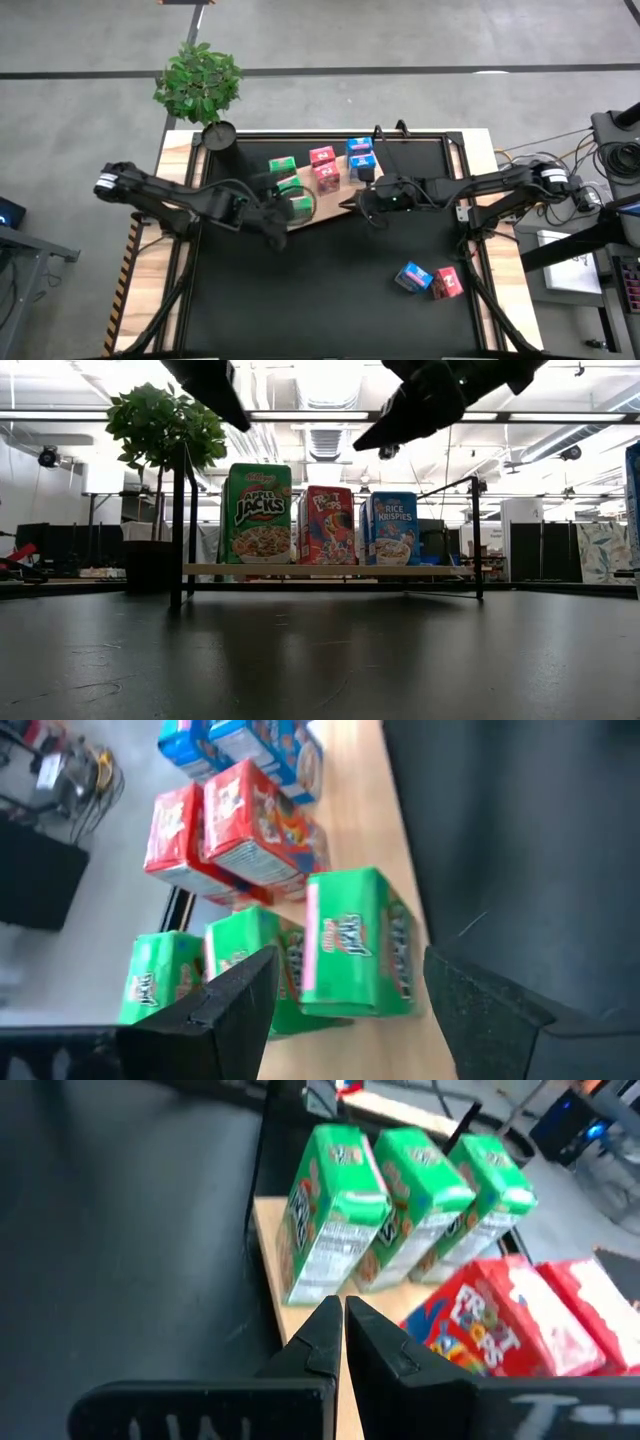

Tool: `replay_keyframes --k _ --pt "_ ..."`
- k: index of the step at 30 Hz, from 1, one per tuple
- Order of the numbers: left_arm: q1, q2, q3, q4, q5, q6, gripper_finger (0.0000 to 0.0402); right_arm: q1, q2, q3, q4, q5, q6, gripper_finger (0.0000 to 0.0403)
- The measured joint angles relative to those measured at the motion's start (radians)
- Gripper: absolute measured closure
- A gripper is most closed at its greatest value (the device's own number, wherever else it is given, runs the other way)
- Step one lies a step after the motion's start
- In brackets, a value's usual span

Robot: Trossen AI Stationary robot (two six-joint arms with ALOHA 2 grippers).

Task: Stack cereal on shelf
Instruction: Align the green cereal box with the other green cereal box on the shelf

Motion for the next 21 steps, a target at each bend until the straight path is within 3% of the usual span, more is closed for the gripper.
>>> replay_keyframes --k 10,21 --pt "-0.060 -0.153 -0.189 0.168 -0.021 -0.034 0.0168 -0.021 0.169 0.095 0.085 -0.052 -0.039 0.0394" --pt "-0.060 -0.195 -0.205 0.167 -0.083 -0.029 0.0168 -0.084 0.369 0.285 -0.064 -0.042 -0.087 0.0394"
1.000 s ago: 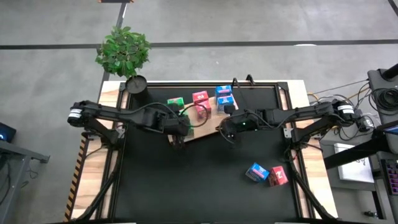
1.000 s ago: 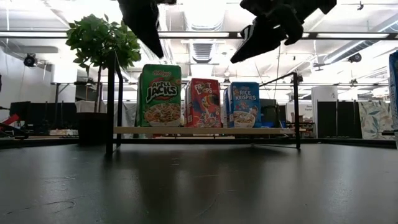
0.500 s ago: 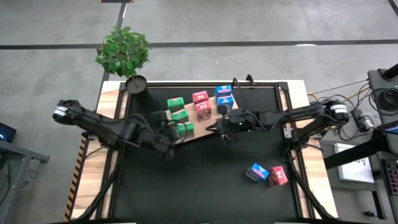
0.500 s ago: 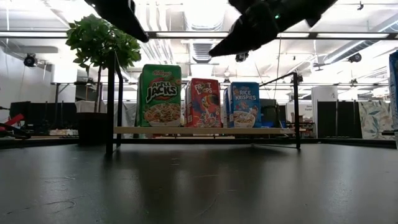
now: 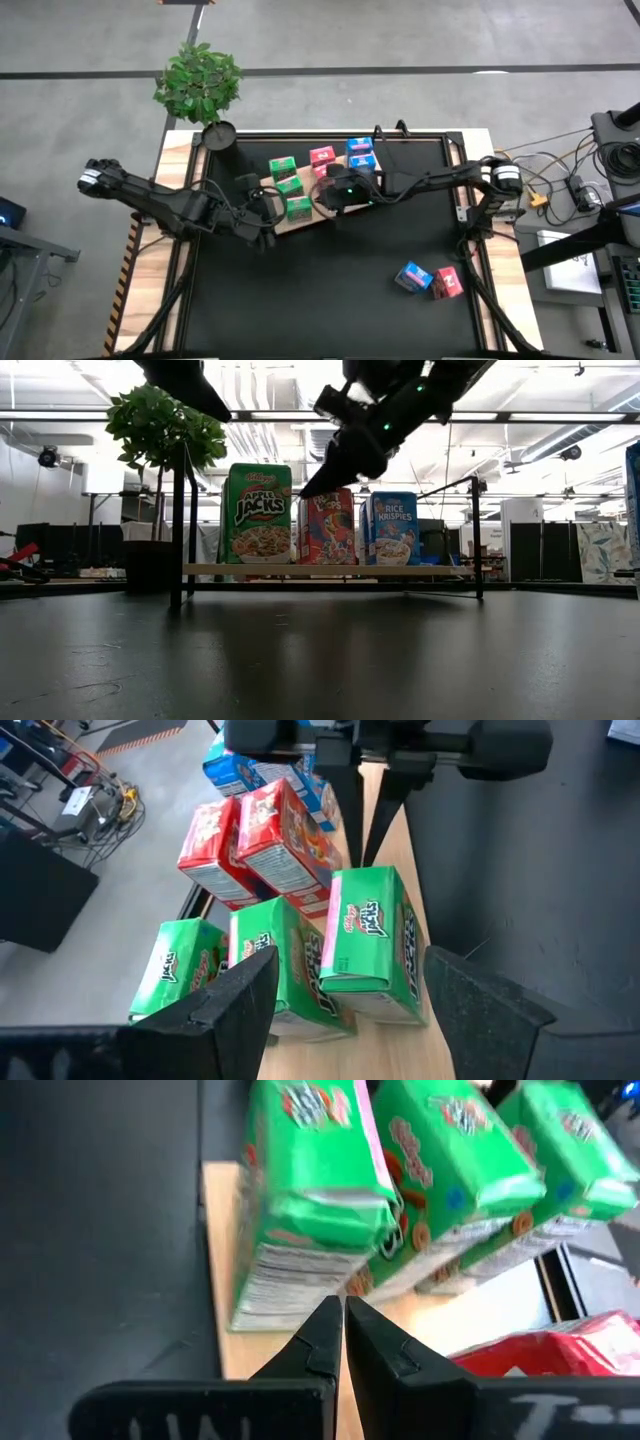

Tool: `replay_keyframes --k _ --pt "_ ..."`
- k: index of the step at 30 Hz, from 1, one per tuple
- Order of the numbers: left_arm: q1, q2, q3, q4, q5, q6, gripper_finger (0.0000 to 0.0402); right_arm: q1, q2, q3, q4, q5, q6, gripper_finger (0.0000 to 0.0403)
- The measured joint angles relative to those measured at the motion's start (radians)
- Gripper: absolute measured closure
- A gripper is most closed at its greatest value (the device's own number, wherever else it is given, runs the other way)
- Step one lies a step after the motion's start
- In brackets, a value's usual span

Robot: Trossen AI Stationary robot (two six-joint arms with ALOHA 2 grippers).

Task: Stack cereal on shelf
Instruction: Align the green cereal box with the other green cereal box on the shelf

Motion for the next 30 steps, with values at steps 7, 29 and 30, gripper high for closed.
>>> replay_keyframes --k 7,29,30 --pt "0.001 0.002 0.000 0.000 0.000 0.002 0.0168 -0.004 0.030 0.032 0.010 -0.002 -0.038 0.0394" --pt "0.001 0.003 0.000 0.008 -0.014 0.002 0.0168 -0.015 0.054 0.041 0.009 -0.010 -0.052 0.0394" --pt "0.001 0.003 0.000 0.008 -0.014 0.002 0.0168 -0.014 0.053 0.041 0.009 -0.010 -0.050 0.0394"
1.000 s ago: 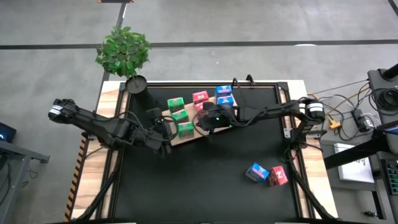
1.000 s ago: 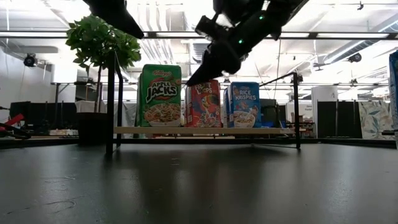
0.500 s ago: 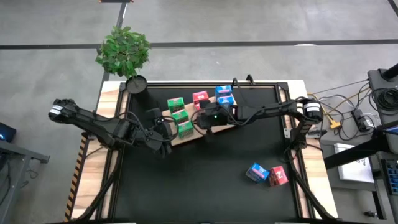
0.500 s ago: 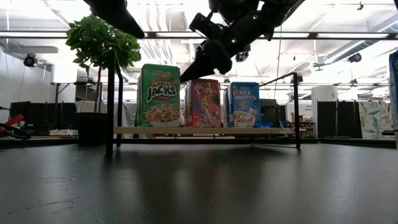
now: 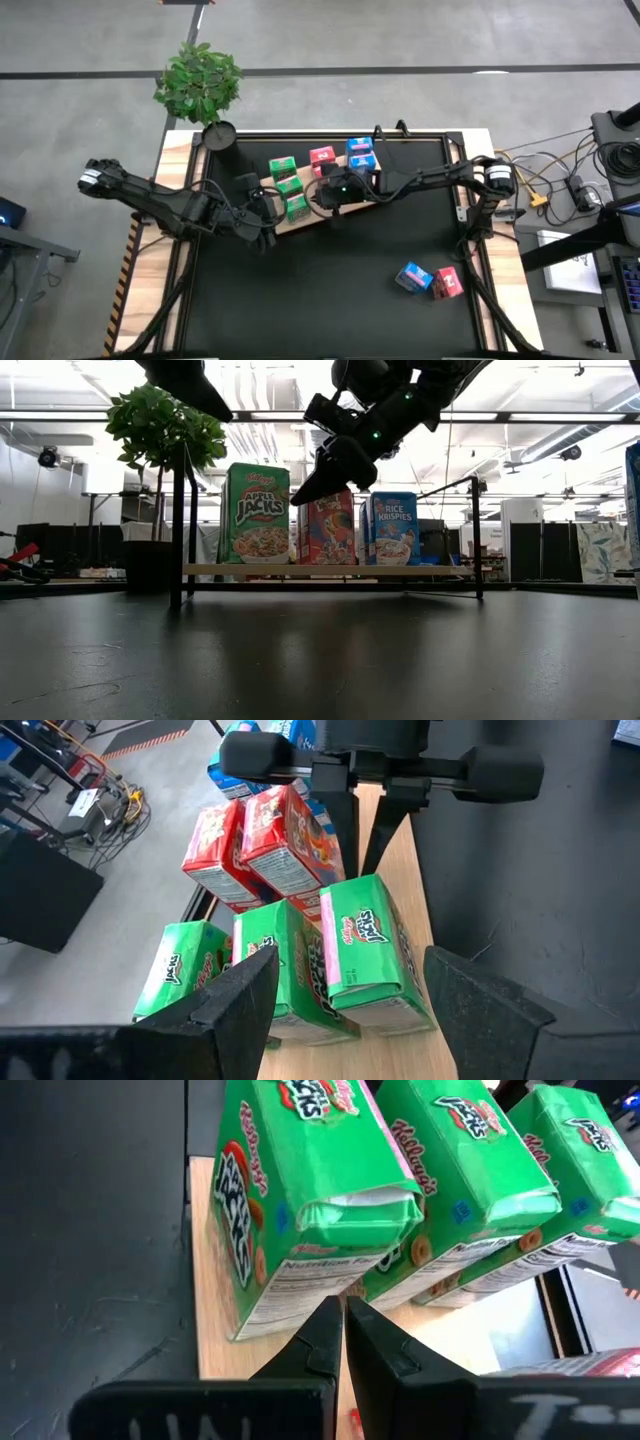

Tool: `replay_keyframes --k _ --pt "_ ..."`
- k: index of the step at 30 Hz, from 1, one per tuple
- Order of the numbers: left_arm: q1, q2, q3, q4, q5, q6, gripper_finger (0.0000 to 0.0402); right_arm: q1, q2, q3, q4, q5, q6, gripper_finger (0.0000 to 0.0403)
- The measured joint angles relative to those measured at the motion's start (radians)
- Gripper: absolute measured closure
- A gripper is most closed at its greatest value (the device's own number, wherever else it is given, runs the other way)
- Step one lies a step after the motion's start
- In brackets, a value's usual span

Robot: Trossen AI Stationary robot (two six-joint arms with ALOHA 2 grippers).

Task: Stack cereal on shelf
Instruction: Align the green cereal box with the other green cereal box on the shelf, then adjust the green cereal box on the shelf

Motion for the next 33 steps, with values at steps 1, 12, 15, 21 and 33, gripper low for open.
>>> replay_keyframes --k 1,12,15,21,33 --pt "0.000 0.000 0.000 0.000 0.000 0.000 0.0168 0.002 0.000 0.000 0.000 0.000 0.006 0.0394" --pt "0.009 0.000 0.000 0.026 -0.179 0.044 0.0168 0.005 -0.002 0.000 0.001 0.000 0.001 0.0394" --pt "0.045 0.001 0.000 0.077 -0.166 0.089 0.0169 0.006 -0.024 0.000 -0.018 0.008 -0.028 0.0394" --pt "0.140 0.001 0.000 0.127 -0.143 0.169 0.0180 0.006 -0.146 0.000 -0.118 0.008 -0.044 0.0394" --pt "0.532 0.032 0.001 0.167 0.289 0.341 0.0347 0.019 -0.317 -0.011 -0.271 0.000 -0.021 0.0394"
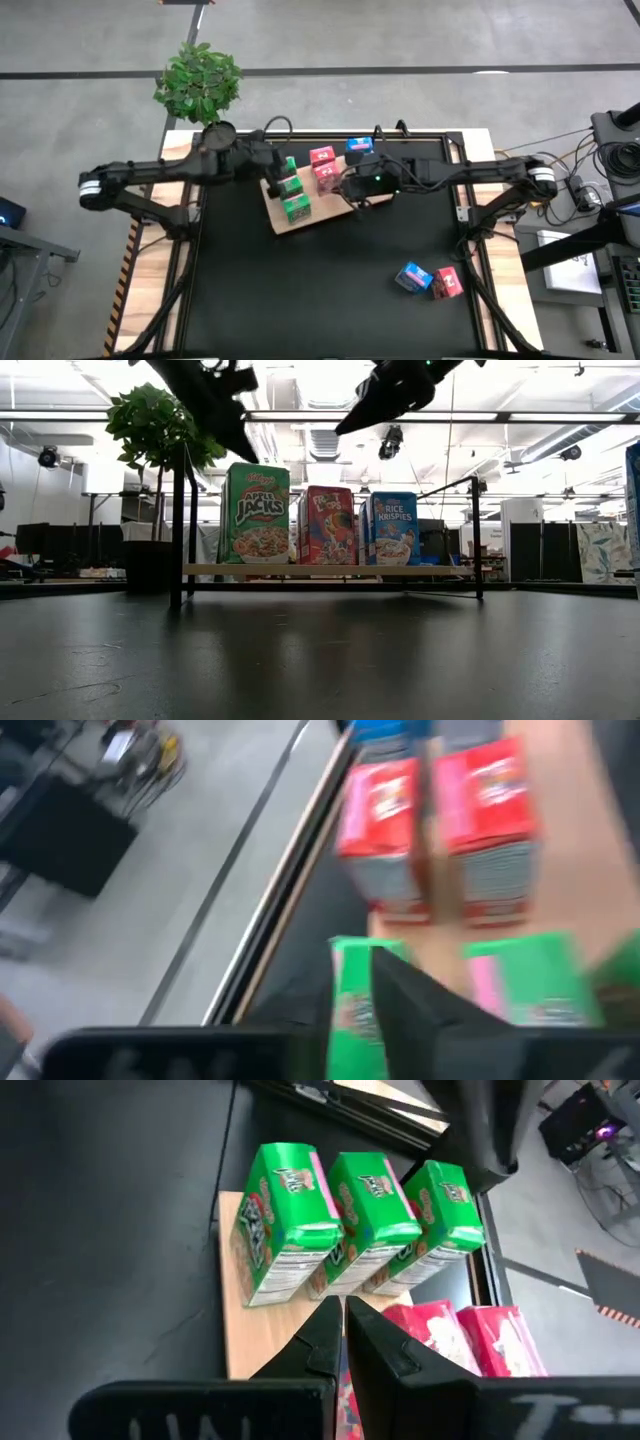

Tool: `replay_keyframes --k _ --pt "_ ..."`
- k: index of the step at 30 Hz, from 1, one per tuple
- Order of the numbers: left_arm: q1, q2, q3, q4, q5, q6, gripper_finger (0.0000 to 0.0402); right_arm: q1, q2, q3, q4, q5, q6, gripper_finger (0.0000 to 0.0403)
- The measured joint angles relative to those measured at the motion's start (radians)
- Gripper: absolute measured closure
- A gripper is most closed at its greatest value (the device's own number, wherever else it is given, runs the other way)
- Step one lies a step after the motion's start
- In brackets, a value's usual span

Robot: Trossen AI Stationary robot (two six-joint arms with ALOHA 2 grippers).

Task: Stack cereal on shelf
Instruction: Adjust the green cereal box on the shelf

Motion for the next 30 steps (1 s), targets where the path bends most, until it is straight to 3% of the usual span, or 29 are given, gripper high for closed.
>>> replay_keyframes --k 3,17,30 --pt "0.042 0.001 0.000 -0.022 0.000 -0.001 0.0392 0.003 -0.005 -0.013 -0.001 0.000 -0.007 0.0394" --pt "0.104 0.025 -0.003 -0.143 -0.082 -0.016 0.0401 0.002 0.005 -0.057 0.001 0.000 -0.008 0.0394" --pt "0.116 0.025 -0.003 -0.164 0.030 -0.039 0.0401 0.002 0.005 -0.057 0.002 0.000 -0.008 0.0394"
